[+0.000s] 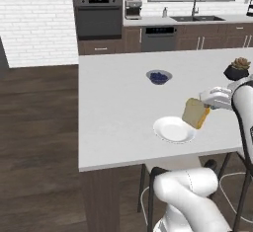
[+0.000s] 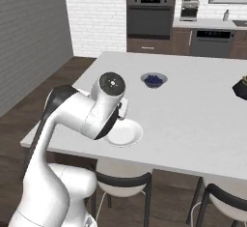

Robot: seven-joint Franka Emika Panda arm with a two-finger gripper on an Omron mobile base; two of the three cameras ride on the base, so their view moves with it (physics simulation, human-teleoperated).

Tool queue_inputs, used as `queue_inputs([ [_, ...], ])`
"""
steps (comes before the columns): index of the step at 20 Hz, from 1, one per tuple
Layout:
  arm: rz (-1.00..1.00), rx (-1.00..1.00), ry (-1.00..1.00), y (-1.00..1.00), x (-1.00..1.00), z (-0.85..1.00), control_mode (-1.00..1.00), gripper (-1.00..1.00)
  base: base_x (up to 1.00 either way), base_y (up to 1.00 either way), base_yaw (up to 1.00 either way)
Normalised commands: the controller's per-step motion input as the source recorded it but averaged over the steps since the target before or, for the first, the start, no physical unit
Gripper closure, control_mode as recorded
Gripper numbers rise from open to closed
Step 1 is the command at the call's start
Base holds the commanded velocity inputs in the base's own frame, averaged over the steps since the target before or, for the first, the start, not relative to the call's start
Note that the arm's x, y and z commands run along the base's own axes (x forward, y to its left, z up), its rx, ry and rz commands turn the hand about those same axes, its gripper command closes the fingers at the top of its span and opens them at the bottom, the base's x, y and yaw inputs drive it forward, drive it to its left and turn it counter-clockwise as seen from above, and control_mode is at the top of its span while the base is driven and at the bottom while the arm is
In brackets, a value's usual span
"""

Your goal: Start the toaster. Once the lever pops up, take the bread to the plate on the dining counter.

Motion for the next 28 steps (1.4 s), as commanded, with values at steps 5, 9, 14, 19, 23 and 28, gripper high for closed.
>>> queue_inputs([
  [5,0.25,0.15,0.0,0.0,1.0,-0.78,-1.0,1.0,0.0,0.0,0.0],
  [9,0.07,0.01,-0.03,-0.08,1.0,-0.58,-1.0,1.0,0.0,0.0,0.0],
  [14,0.01,0.0,0.0,-0.28,0.71,-0.49,-1.0,1.0,0.0,0.0,0.0],
  [19,0.0,0.0,0.01,-0.07,0.33,-0.6,-1.0,1.0,0.0,0.0,0.0],
  [23,0.0,-0.01,0.11,0.05,0.11,-0.58,-1.0,1.0,0.0,0.0,0.0],
  [28,0.0,-0.04,0.12,0.02,0.13,-0.42,-1.0,1.0,0.0,0.0,0.0],
])
